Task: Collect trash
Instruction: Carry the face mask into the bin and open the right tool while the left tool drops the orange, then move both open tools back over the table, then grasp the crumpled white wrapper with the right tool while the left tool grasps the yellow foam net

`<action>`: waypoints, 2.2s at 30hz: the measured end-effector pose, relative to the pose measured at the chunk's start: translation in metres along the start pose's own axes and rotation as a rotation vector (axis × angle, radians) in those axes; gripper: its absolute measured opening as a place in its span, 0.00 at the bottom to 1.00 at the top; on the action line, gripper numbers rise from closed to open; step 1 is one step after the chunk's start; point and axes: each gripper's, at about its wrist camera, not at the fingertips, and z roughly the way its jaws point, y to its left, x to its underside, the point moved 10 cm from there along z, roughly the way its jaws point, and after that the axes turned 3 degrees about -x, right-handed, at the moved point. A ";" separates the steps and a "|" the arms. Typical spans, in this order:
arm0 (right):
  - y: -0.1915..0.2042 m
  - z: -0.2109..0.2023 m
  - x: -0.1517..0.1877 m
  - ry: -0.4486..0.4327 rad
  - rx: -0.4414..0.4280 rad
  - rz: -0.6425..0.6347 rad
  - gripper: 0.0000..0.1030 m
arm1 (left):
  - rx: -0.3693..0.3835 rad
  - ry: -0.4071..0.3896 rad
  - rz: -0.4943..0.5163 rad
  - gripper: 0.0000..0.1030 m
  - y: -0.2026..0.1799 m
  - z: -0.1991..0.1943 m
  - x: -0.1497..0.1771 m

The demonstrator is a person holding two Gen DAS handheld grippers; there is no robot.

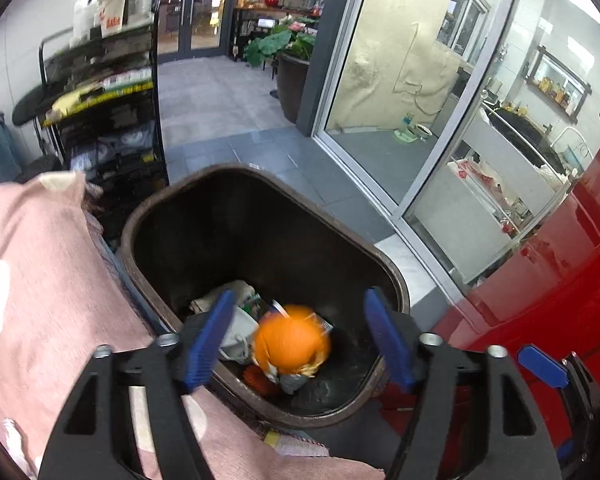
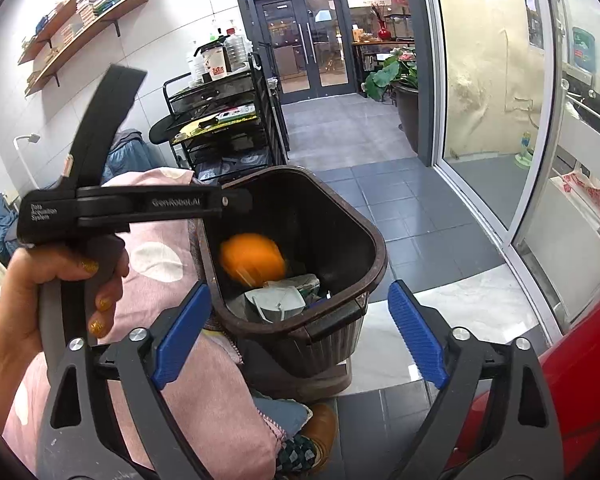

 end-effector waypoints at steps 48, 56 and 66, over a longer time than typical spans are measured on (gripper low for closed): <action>0.227 0.042 0.044 0.216 -0.340 -0.273 0.88 | -0.461 -0.262 -0.434 0.91 0.237 -0.201 0.173; 0.299 0.072 0.067 0.347 -0.403 -0.341 0.88 | -0.607 -0.200 -0.491 0.91 0.290 -0.222 0.215; 0.375 0.122 0.079 0.514 -0.453 -0.381 0.78 | -0.610 -0.188 -0.545 0.91 0.320 -0.233 0.227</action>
